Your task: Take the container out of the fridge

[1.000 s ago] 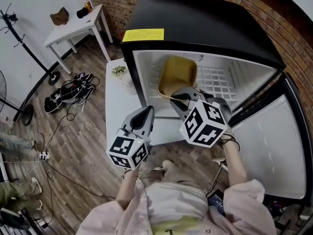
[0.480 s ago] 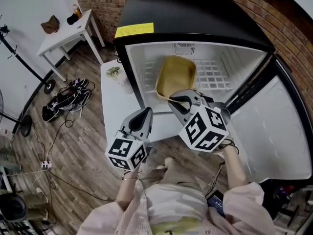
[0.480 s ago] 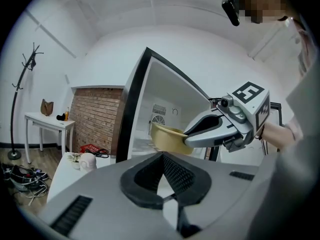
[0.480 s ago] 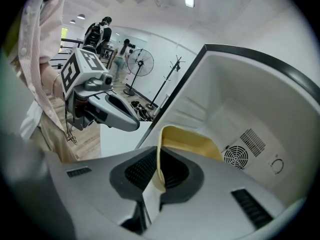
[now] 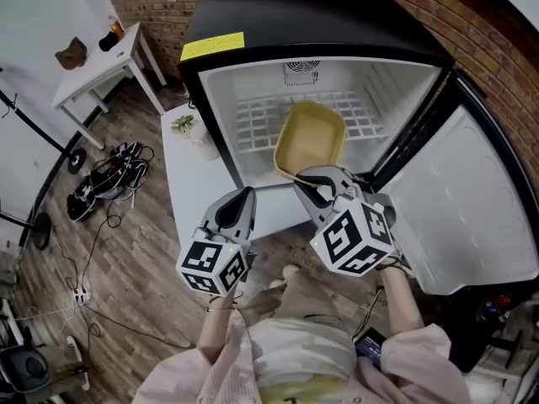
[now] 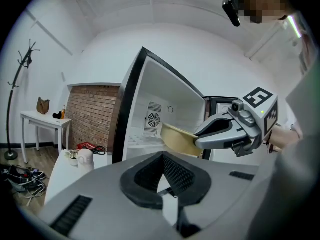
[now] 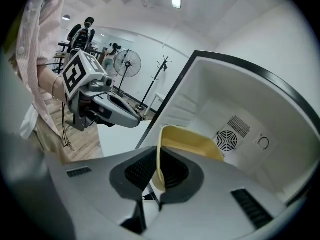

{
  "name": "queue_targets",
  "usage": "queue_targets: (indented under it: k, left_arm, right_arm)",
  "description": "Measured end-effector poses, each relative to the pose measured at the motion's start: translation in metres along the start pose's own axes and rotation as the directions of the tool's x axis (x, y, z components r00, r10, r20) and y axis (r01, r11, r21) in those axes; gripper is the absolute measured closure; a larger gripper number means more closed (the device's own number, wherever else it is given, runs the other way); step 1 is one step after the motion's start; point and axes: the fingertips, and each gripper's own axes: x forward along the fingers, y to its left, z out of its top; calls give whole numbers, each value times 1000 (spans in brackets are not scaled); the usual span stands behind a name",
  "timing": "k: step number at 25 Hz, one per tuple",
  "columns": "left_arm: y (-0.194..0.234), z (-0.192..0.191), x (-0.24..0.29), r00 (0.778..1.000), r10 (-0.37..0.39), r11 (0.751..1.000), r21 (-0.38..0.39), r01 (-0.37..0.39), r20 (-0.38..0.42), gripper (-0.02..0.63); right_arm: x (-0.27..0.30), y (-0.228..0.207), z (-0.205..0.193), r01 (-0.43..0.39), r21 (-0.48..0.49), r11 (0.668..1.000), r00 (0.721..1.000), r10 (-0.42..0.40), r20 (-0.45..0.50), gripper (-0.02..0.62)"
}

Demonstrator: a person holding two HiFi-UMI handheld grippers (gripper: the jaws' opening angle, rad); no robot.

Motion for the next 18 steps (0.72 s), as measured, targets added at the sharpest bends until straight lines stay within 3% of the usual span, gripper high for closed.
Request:
queue_targets:
  k: [10,18]
  left_arm:
    - [-18,-14,2,999,-40,999,14,41,-25,614]
    - [-24,-20,3,999,6,1000,-1,-6,-37,614]
  right_arm:
    - [-31,25,-23,45,111,993,999,-45,0,572]
    - [-55,39,-44,63,146,987,998,-60,-25,572]
